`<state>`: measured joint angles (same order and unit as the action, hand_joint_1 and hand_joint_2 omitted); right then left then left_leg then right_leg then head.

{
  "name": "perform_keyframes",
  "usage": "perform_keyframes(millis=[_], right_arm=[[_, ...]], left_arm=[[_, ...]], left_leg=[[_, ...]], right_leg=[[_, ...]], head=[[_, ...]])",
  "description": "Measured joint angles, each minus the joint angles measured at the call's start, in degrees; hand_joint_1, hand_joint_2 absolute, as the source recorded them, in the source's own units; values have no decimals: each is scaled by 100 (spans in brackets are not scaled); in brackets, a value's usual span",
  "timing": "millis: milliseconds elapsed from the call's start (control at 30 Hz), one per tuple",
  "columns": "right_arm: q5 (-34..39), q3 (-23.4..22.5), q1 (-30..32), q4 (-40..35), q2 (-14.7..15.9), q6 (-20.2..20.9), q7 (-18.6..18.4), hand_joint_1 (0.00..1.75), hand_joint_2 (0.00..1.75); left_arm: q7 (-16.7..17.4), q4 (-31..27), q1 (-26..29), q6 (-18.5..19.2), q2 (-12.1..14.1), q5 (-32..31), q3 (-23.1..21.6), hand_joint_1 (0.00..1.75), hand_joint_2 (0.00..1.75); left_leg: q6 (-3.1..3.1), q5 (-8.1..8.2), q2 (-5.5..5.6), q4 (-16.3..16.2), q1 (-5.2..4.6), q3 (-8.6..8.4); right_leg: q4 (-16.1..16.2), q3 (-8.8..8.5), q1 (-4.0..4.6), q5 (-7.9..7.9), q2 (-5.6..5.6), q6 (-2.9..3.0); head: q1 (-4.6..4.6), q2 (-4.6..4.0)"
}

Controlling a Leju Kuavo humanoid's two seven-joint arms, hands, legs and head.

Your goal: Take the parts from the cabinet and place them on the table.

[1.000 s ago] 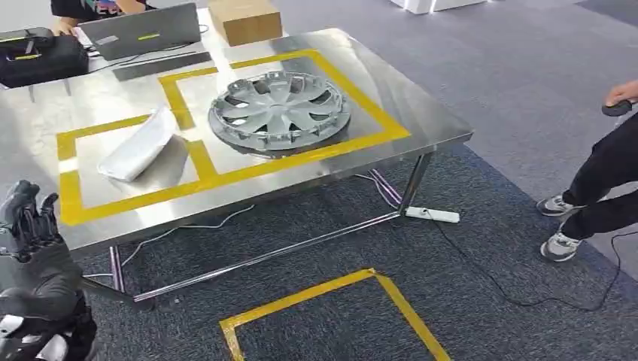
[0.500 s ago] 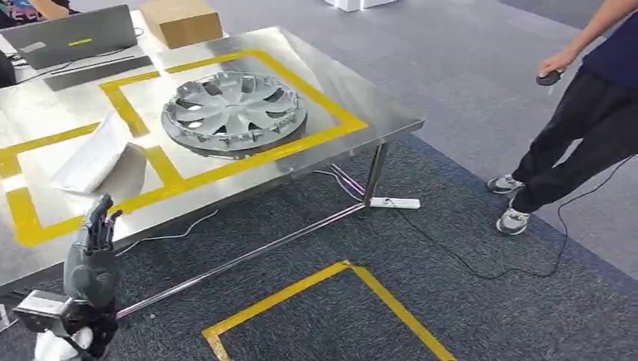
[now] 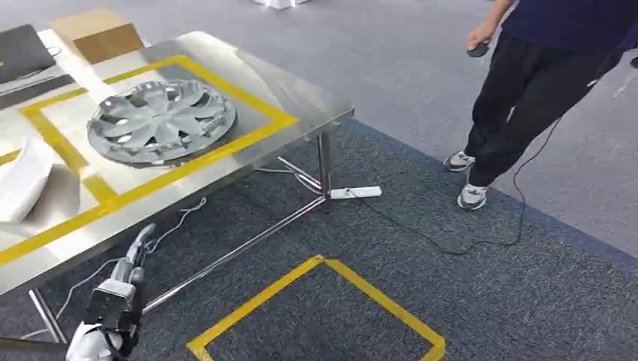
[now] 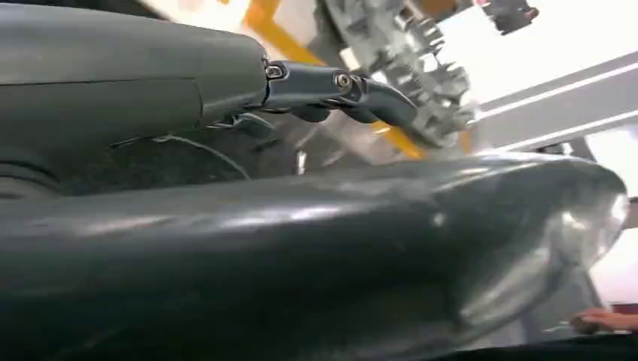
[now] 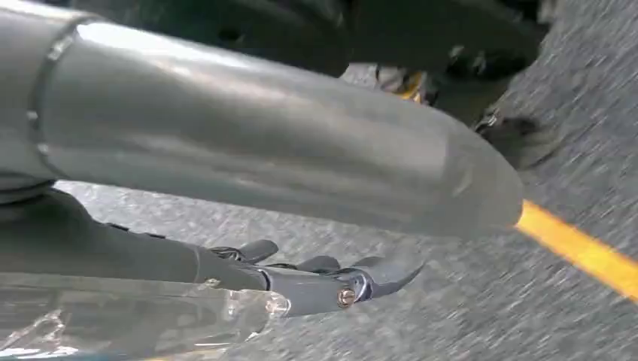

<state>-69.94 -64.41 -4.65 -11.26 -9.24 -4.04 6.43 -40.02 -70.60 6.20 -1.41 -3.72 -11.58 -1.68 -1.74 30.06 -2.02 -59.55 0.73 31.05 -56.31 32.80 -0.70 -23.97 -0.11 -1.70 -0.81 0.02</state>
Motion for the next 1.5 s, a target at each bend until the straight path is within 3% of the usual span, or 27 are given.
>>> perform_keyframes(millis=[67, 133, 233, 300, 333, 433, 467, 533, 600, 633, 667, 733, 767, 800, 833, 933, 1033, 1100, 1133, 1167, 1233, 1267, 1300, 1333, 1400, 1467, 1500], right_arm=[[-39, 44, -12, 0, -31, 22, -18, 0, 0], [-55, 68, -4, 0, -55, 28, -18, 0, 0], [-74, 94, 1, 0, -77, 28, 6, 0, 0], [-79, 107, -22, 2, -103, 26, 11, 0, 0], [-79, 111, -30, 2, -107, 24, 17, 0, 0], [-94, 127, 23, 2, -105, 28, 15, 0, 0], [-109, 133, 45, 4, -105, 28, 13, 0, 0], [-186, 164, 15, 4, -107, 42, -7, 0, 0], [-324, 251, -10, 7, -109, 87, -116, 0, 0], [-387, 293, 0, 9, -116, 116, -184, 0, 0], [-439, 334, 20, 9, -122, 129, -249, 0, 0], [-461, 395, 46, 9, -122, 122, -263, 0, 0], [-450, 413, 43, 9, -122, 109, -221, 0, 0], [-424, 426, 23, 17, -162, 92, -153, 0, 0], [-366, 426, 8, 11, -149, 53, -112, 0, 0], [-212, 422, -6, 11, -138, -31, -7, 0, 0], [-190, 420, -24, 11, -107, -39, 28, 0, 0], [-181, 420, -46, 11, -98, -46, 35, 0, 0], [-164, 420, -40, 11, -94, -68, 48, 0, 0], [-133, 415, -26, 11, -85, -101, 70, 0, 0], [-24, 387, -28, 11, -66, -79, 142, 0, 0], [29, 363, -41, 11, -61, -39, 166, 0, 0], [101, 347, -62, 11, -61, -26, 188, 0, 0], [192, 313, -106, 11, -57, -9, 199, 0, 0], [306, 225, -124, 11, -57, 2, 210, 0, 0], [385, 153, -97, 11, -50, 0, 214, 0, 0], [407, 118, -82, 11, -53, -2, 207, 0, 0]], left_arm=[[4, 892, -220, -233, 7, -99, 40, 0, 0], [4, 1843, -427, -441, 7, -149, 92, 0, 0], [9, 3127, -721, -617, 4, -143, 188, 0, 0], [4, 3619, -844, -641, 11, -143, 238, 0, 0], [6, 3840, -901, -646, 11, -143, 256, 0, 0], [272, 4292, -1059, -685, -24, -105, 282, 0, 0], [549, 4458, -1125, -685, -9, -75, 310, 0, 0], [1028, 4751, -1143, -703, -9, 8, 403, 0, 0], [1572, 5055, -1064, -806, -4, 24, 479, 0, 0], [1837, 5186, -1012, -825, -4, 98, 523, 0, 0], [2040, 5293, -958, -812, -15, 229, 593, 0, 0], [2329, 5445, -856, -792, -57, 454, 789, 0, 0], [2415, 5498, -817, -821, -77, 487, 868, 0, 0], [2496, 5541, -798, -898, -63, 513, 942, 0, 0], [2518, 5585, -795, -983, -105, 533, 997, 0, 0], [2688, 5646, -807, -1098, -164, 561, 1132, 0, 0], [2741, 5703, -825, -1098, -208, 563, 1207, 0, 0], [2763, 5756, -816, -1100, -238, 546, 1248, 0, 0], [2784, 5779, -806, -1126, -245, 412, 1248, 0, 0], [2831, 5795, -805, -1166, -247, 243, 1237, 0, 0], [2957, 5806, -821, -1124, -254, -82, 1121, 0, 0], [2992, 5808, -831, -1010, -253, -145, 1073, 0, 0], [3010, 5815, -841, -890, -251, -167, 1049, 0, 0], [3029, 5828, -858, -801, -258, -169, 1016, 0, 0], [3071, 5830, -882, -711, -278, -143, 984, 0, 0], [3165, 5830, -887, -703, -295, -147, 975, 0, 0], [3217, 5830, -889, -696, -295, -141, 973, 0, 0]], left_leg=[[-6, 435, 141, -978, -5, 480], [25, 478, 168, -1435, -24, 757], [149, -283, 310, -351, -52, 298], [240, -469, 739, 327, -66, 6], [196, -441, 661, 374, -50, -11], [281, -491, 494, 444, -53, -31], [294, -510, 424, 472, -38, -57], [343, -493, 273, 474, -30, -70], [338, -467, 73, 471, -31, -77], [324, -456, -17, 470, -25, -85], [304, -440, -83, 469, -16, -101], [239, -395, -205, 464, 18, -156], [191, -359, -256, 437, 30, -186], [131, -306, -282, 399, -55, -181], [111, -296, -312, 373, -50, -183], [51, -298, -428, 390, -25, -204], [7, 211, 75, -330, 9, 76], [30, 609, 161, -1251, -2, 515], [47, 653, 170, -1520, -2, 667], [73, 529, 179, -1477, -9, 681], [145, 16, 234, -767, -27, 394], [183, -230, 358, -284, -28, 170], [220, -350, 708, 95, -20, 1], [203, -309, 755, 286, 5, -32], [195, -309, 658, 245, -42, -18], [278, -375, 489, 318, 7, -46], [300, -381, 439, 322, -8, -59]], right_leg=[[5, 26, 11, 11, 130, 25], [4, 35, 37, 21, 286, 40], [2, 29, 67, 39, 544, 38], [-39, 67, 98, 49, 664, 1], [-48, 108, 80, 61, 737, -20], [9, 189, 50, 106, 899, -136], [-79, 213, 67, 50, 666, -137], [-764, 549, 63, -368, 178, -219], [-1718, 1017, 24, -751, 56, -282], [-1882, 1099, -2, -754, 38, -312], [-1758, 1024, -23, -633, 25, -335], [-832, 501, -54, -173, -75, -369], [-301, 180, -64, 31, -258, -401], [-115, 76, -21, -51, -467, -403], [-117, 64, -50, -25, -332, -273], [-175, 139, -21, -47, -198, -114], [-142, 132, -30, -12, -19, 14], [-142, 150, -8, -5, 131, 43], [-143, 153, 6, -2, 218, 48], [-143, 152, 17, 4, 309, 53], [-144, 151, 21, 24, 476, 29], [-144, 151, 19, 34, 546, 15], [-146, 173, 5, 51, 601, -14], [-202, 222, 45, 47, 684, -40], [-143, 254, -7, 94, 792, -116], [-135, 317, -17, 127, 873, -184], [-267, 371, 28, 13, 535, -196]], head=[[22, 0], [22, 0], [20, 0], [15, 0], [15, 0], [17, 0], [22, 0], [-88, 0], [-85, 0], [-83, 0], [-83, 0], [-81, 0], [-88, 0], [-133, 0], [-106, 0], [-57, 0], [-24, 0], [-20, 0], [-18, 0], [-24, 0], [-22, 0], [-18, 0], [-22, 0], [-28, 0], [-24, 0], [-20, 0], [-48, 0]])
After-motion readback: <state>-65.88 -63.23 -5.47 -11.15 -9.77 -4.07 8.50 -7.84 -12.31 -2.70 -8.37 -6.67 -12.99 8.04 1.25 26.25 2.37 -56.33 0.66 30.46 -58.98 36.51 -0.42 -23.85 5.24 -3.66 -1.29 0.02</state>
